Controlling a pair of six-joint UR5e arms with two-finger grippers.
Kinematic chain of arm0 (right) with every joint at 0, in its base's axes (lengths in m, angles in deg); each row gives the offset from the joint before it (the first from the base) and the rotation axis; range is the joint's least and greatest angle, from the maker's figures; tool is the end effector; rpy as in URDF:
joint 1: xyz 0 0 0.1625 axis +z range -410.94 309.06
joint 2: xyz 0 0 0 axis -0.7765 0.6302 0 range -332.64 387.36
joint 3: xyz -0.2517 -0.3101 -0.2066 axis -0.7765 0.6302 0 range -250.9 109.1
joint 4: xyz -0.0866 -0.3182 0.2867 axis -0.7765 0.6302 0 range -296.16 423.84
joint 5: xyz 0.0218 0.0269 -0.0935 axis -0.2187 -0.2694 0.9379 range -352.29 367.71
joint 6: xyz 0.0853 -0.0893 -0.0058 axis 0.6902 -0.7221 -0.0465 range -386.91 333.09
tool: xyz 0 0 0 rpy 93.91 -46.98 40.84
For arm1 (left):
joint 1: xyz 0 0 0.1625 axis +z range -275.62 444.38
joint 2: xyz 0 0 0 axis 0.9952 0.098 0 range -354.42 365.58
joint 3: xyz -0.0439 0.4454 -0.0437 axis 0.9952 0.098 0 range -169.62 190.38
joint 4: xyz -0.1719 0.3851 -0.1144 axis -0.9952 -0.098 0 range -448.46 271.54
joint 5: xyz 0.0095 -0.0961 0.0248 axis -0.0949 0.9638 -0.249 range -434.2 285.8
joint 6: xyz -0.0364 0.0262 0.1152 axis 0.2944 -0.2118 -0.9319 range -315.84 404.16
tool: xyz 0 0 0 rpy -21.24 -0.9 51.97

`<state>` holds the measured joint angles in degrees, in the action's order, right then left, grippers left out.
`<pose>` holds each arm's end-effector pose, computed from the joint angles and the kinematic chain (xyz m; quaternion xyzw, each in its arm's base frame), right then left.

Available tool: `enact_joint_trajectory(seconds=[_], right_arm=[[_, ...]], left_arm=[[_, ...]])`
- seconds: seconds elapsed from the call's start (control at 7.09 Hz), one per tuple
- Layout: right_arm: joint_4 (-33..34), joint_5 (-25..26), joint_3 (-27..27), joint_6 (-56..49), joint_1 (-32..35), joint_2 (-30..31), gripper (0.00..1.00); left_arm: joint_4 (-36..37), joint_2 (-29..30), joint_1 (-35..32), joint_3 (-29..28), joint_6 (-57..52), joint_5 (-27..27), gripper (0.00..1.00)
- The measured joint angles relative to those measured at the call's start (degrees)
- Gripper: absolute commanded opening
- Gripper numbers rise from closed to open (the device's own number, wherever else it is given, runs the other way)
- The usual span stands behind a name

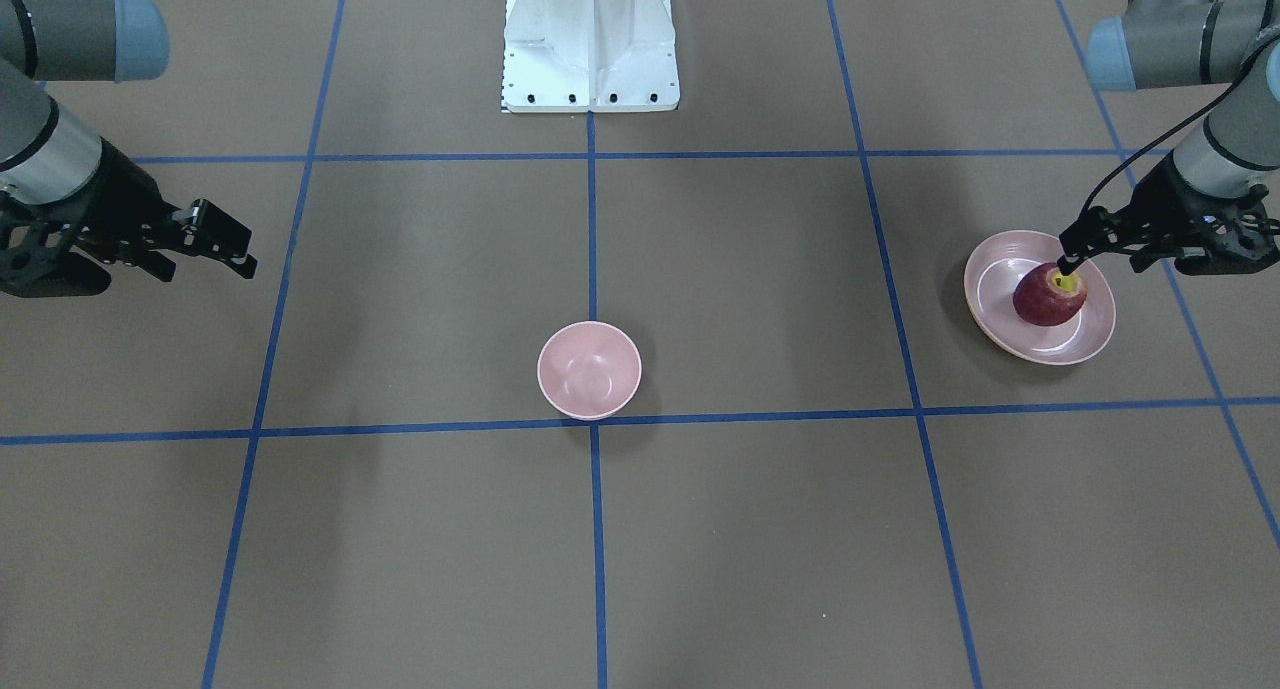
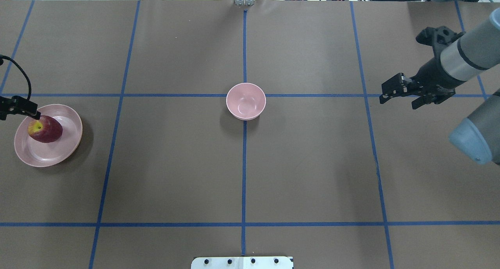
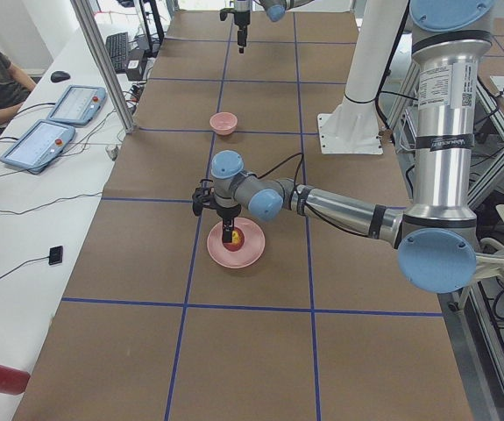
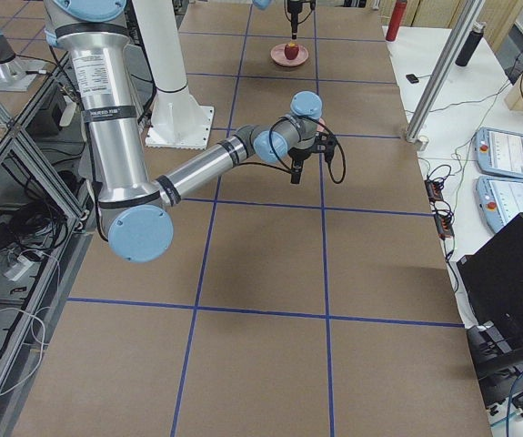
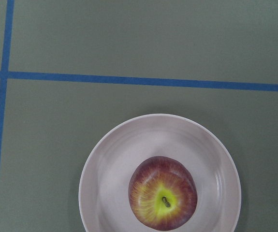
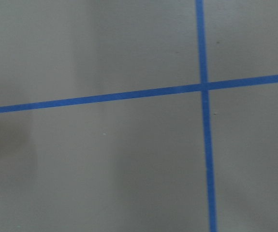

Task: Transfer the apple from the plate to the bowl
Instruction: 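Raise the right gripper away from the bowl while the left gripper reaches over the apple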

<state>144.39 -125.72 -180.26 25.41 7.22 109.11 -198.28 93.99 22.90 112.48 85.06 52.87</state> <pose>-0.2581 -0.5070 0.4262 -0.0159 -0.4583 0.0409 0.8877 0.2026 -0.4960 0.5709 0.0292 0.3934 -0.0159 0.9188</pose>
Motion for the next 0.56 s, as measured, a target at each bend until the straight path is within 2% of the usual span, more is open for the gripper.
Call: enact_joint_trajectory(seconds=[0.56], right_arm=[[-1.66,-2.47,0.25,-1.83,8.25,7.88,1.00]], left_arm=[[-0.50,0.90,1.87,-0.66,1.71,-0.83,0.98]])
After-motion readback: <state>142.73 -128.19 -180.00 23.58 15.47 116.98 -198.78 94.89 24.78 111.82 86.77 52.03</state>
